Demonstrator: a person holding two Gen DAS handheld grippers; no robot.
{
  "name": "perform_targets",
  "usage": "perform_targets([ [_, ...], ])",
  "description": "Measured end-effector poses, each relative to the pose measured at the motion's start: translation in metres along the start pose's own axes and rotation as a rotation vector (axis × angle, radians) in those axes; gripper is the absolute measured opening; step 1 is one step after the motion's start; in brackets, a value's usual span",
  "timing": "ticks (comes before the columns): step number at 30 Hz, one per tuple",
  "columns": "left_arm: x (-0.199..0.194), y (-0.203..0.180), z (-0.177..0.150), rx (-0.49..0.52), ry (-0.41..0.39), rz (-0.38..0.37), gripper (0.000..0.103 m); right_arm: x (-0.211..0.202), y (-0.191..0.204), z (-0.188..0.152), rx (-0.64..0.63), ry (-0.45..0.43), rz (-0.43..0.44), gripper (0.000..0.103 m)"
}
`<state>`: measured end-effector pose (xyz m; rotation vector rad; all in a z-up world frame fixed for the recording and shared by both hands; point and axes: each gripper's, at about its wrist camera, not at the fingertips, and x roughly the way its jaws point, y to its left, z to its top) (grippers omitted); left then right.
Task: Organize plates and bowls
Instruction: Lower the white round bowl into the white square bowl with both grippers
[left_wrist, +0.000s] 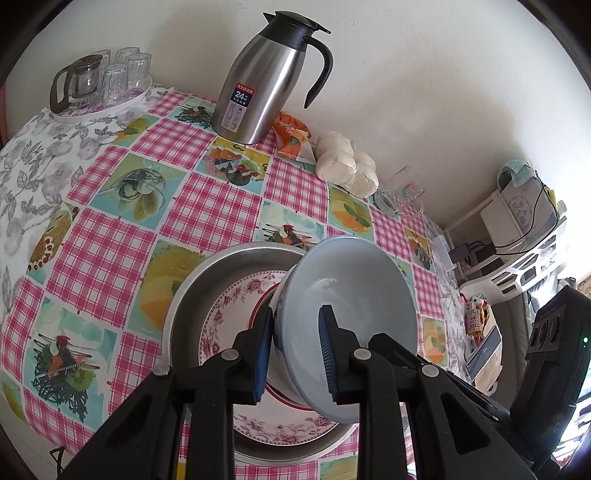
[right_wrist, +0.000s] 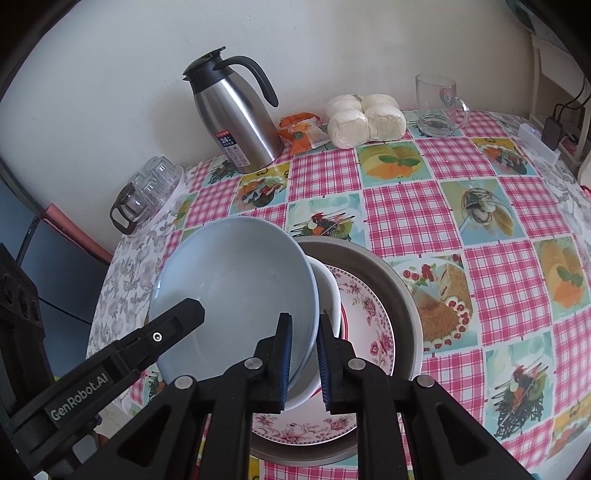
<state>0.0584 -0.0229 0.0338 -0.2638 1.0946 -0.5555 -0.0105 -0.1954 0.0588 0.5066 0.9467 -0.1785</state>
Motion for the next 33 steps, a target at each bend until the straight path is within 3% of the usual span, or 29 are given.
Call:
perform_targets([
  [14, 0.0, 0.002, 0.001, -0.017, 0.0, -0.009, 0.025, -0.003, 0.003, 0.0, -0.022, 0.0, -0.018, 0.016],
  [19, -0.002, 0.001, 0.002, -0.018, -0.01, -0.025, 0.025, -0.005, 0.001, 0.002, -0.034, -0.013, -0.065, 0.017],
  [33, -0.008, -0.002, 0.004, -0.012, -0.032, -0.021, 0.025, -0.013, -0.003, 0.004, -0.025, -0.031, -0.034, 0.017],
])
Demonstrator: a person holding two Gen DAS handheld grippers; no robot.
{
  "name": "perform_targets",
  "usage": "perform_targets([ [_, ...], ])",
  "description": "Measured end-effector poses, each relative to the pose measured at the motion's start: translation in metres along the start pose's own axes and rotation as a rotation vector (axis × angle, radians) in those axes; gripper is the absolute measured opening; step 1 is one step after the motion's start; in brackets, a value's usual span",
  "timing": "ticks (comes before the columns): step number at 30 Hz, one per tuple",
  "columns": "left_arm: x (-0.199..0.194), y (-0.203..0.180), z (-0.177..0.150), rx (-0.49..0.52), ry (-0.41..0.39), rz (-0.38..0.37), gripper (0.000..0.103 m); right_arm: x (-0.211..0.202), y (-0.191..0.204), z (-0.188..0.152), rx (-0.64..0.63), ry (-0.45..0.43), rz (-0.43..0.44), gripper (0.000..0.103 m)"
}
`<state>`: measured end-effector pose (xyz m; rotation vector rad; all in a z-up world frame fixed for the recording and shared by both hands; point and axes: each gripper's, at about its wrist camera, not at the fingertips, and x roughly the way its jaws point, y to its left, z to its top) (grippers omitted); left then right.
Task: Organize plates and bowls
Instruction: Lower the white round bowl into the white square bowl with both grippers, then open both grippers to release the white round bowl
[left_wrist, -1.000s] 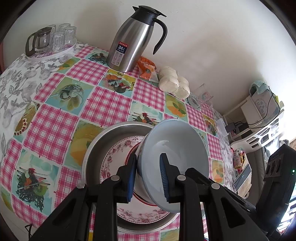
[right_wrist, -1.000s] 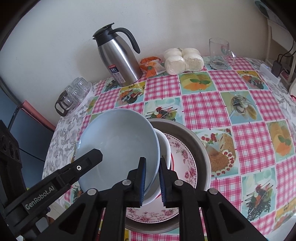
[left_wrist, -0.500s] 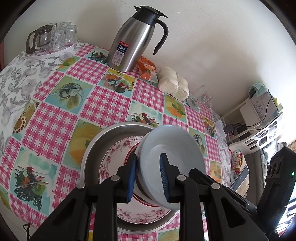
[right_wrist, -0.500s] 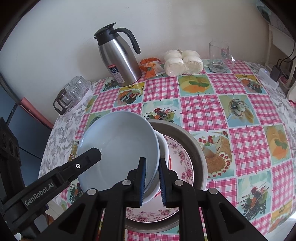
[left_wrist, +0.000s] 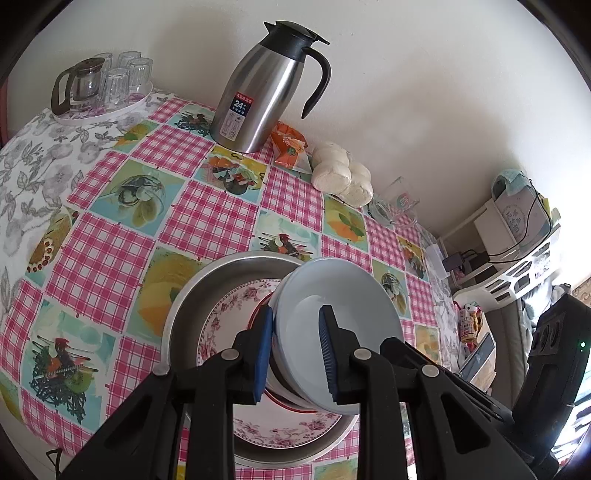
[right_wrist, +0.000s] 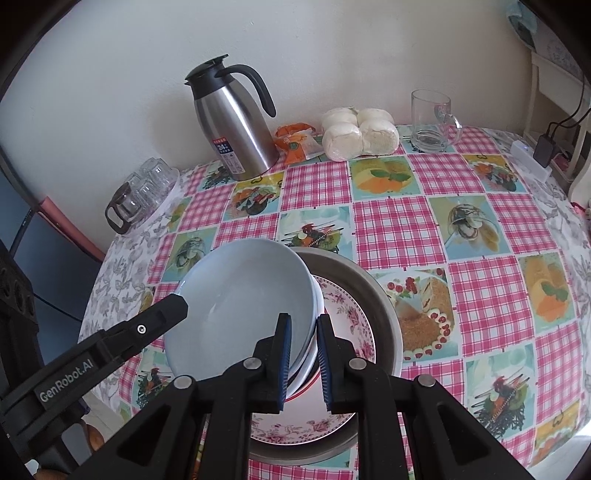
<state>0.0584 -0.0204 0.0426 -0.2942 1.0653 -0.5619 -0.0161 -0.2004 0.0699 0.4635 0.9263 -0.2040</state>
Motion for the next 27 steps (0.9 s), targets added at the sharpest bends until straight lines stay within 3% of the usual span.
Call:
perform_targets([
  [16, -0.006, 0.003, 0.001, -0.014, -0.016, -0.013, 0.025, -0.005, -0.004, 0.002, 0.008, -0.011, 0.025, 0.017],
  [27, -0.006, 0.0, -0.001, -0.008, -0.018, -0.028, 0.025, 0.01, -0.01, -0.002, 0.022, 0.033, 0.027, 0.017],
])
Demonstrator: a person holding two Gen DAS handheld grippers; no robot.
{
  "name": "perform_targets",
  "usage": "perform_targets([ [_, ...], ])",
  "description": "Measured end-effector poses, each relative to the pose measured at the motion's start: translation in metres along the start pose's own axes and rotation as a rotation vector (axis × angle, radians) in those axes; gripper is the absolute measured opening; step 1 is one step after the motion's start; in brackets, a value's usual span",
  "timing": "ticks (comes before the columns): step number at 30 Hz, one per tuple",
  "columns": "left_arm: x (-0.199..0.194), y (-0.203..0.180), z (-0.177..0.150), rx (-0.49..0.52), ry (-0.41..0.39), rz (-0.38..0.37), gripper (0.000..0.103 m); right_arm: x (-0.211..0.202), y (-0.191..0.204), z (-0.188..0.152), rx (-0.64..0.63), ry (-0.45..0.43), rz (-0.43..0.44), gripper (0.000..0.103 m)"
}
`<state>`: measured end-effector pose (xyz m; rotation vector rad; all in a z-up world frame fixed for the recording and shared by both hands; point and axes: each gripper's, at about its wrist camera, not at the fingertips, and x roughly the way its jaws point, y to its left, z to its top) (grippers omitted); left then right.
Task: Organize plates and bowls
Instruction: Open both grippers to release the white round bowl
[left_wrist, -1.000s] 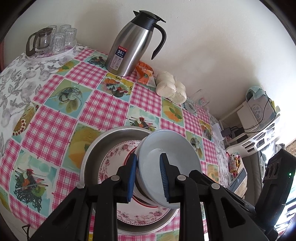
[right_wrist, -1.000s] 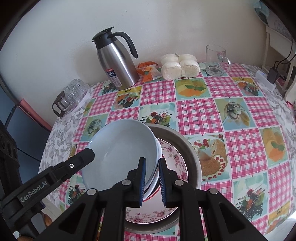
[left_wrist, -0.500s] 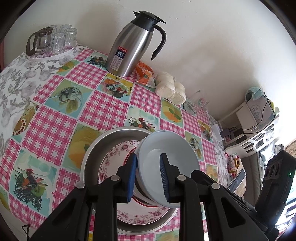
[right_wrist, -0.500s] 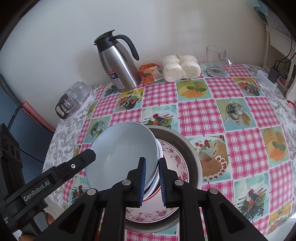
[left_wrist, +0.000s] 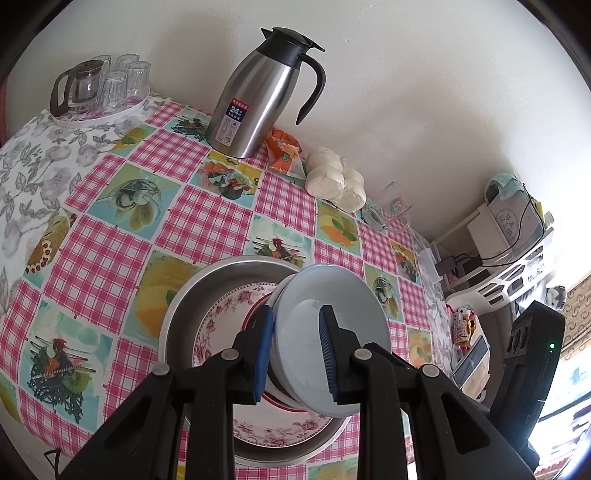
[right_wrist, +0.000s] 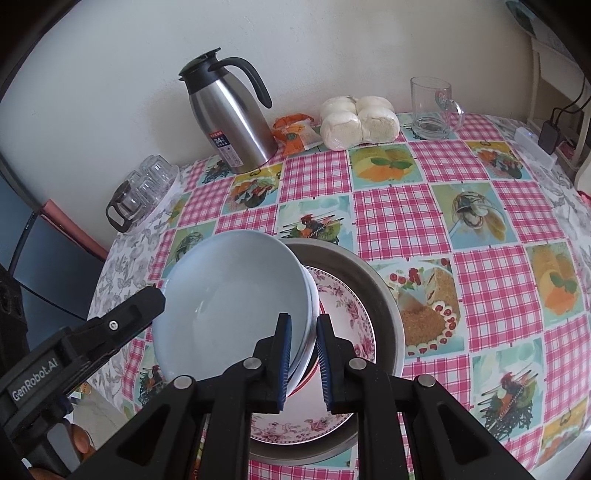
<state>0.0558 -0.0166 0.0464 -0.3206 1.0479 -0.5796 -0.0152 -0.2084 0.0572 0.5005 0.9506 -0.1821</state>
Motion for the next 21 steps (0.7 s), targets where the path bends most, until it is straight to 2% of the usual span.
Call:
perform_targets([
  [4, -0.002, 0.002, 0.0, -0.005, -0.009, 0.014, 0.027, -0.004, 0.0, 0.001, 0.001, -0.008, -0.002, 0.017],
  [6, -0.005, 0.003, 0.002, -0.004, -0.025, 0.045, 0.029, -0.009, 0.001, 0.001, -0.003, -0.021, -0.005, 0.017],
  [8, -0.008, 0.005, 0.003, 0.001, -0.042, 0.086, 0.04, -0.013, 0.003, 0.003, -0.019, -0.039, -0.017, 0.017],
  [10, -0.009, 0.007, 0.003, 0.009, -0.055, 0.141, 0.059, -0.016, 0.006, 0.003, -0.029, -0.053, -0.021, 0.029],
  [12, -0.008, 0.011, 0.004, 0.007, -0.058, 0.18, 0.062, -0.017, 0.007, 0.004, -0.032, -0.066, -0.031, 0.063],
  [14, -0.006, 0.015, 0.005, -0.003, -0.051, 0.197, 0.065, -0.017, 0.008, 0.004, -0.044, -0.074, -0.048, 0.064],
  [16, -0.006, 0.019, 0.006, -0.011, -0.051, 0.219, 0.074, -0.017, 0.008, 0.004, -0.053, -0.074, -0.056, 0.068],
  [18, -0.007, 0.023, 0.006, -0.018, -0.062, 0.25, 0.084, -0.016, 0.008, 0.004, -0.058, -0.073, -0.066, 0.078],
  [21, -0.009, 0.027, 0.007, -0.028, -0.076, 0.274, 0.087, -0.015, 0.007, 0.003, -0.07, -0.077, -0.083, 0.085],
])
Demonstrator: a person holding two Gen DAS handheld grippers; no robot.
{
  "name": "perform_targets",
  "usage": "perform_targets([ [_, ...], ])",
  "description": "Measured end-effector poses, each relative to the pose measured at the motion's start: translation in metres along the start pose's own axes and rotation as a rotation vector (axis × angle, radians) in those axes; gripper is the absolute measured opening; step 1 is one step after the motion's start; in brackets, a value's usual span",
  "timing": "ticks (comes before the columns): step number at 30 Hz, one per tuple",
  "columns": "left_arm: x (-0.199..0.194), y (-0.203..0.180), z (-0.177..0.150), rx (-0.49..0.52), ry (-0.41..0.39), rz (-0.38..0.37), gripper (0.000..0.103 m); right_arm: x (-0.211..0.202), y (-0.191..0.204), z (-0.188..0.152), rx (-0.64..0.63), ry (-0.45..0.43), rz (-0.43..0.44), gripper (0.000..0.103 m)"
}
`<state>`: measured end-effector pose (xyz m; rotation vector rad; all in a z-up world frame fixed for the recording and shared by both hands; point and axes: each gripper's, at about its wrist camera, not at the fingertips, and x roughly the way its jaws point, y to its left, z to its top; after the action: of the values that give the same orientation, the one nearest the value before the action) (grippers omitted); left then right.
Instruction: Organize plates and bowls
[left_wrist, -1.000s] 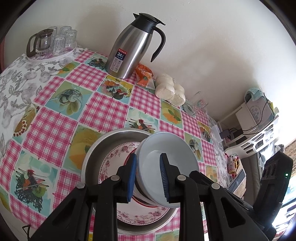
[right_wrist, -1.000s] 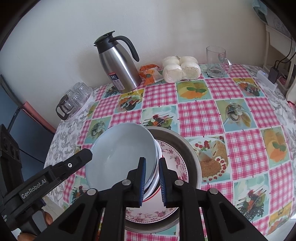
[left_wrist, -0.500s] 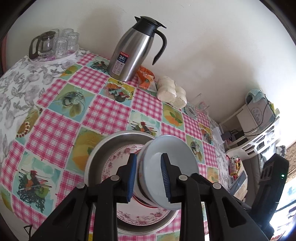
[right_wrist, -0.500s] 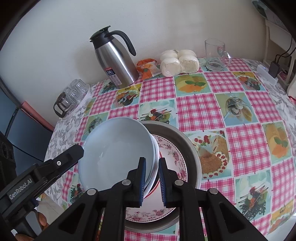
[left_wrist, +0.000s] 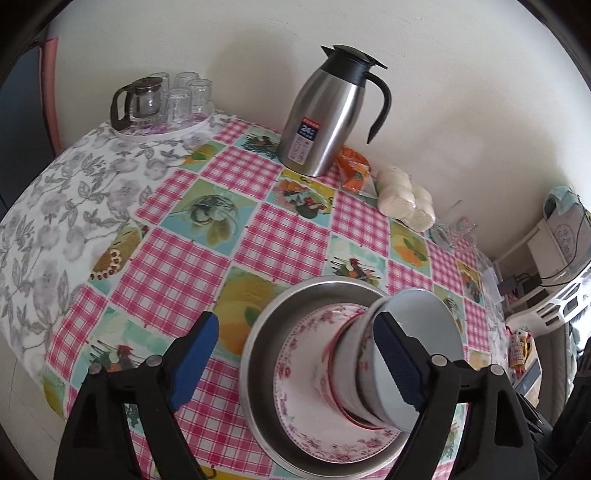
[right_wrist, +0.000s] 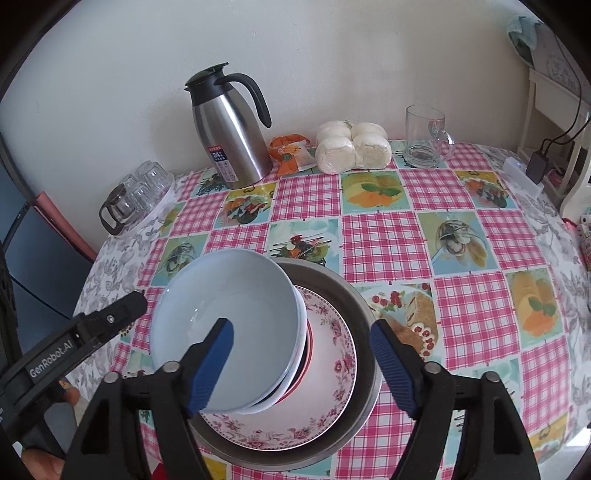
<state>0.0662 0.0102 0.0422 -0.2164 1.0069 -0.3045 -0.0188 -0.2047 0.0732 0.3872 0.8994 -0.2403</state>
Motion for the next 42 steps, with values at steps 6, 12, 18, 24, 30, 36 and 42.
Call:
perform_targets([
  [6, 0.003, 0.005, -0.001, -0.003, -0.005, 0.039, 0.091, 0.0, -0.002, -0.001, -0.013, -0.012, -0.018, 0.103],
  [12, 0.004, 0.005, -0.004, 0.021, -0.001, 0.081, 0.099, 0.002, -0.005, -0.003, -0.011, -0.003, -0.027, 0.103],
  [18, -0.001, 0.007, -0.009, 0.028, -0.009, 0.095, 0.1, -0.003, -0.012, -0.008, -0.012, -0.008, -0.038, 0.103],
  [24, -0.009, 0.003, -0.016, 0.059, -0.023, 0.119, 0.1, -0.01, -0.017, -0.015, -0.019, -0.019, -0.043, 0.103],
  [30, -0.015, 0.001, -0.025, 0.056, -0.02, 0.086, 0.099, -0.015, -0.023, -0.026, -0.027, -0.021, -0.043, 0.103],
  [36, -0.021, -0.003, -0.034, 0.07, -0.017, 0.062, 0.099, -0.023, -0.023, -0.035, -0.031, -0.032, -0.035, 0.103],
  [42, -0.028, -0.001, -0.04, 0.048, -0.034, 0.07, 0.1, -0.027, -0.018, -0.044, -0.063, -0.037, -0.033, 0.103],
])
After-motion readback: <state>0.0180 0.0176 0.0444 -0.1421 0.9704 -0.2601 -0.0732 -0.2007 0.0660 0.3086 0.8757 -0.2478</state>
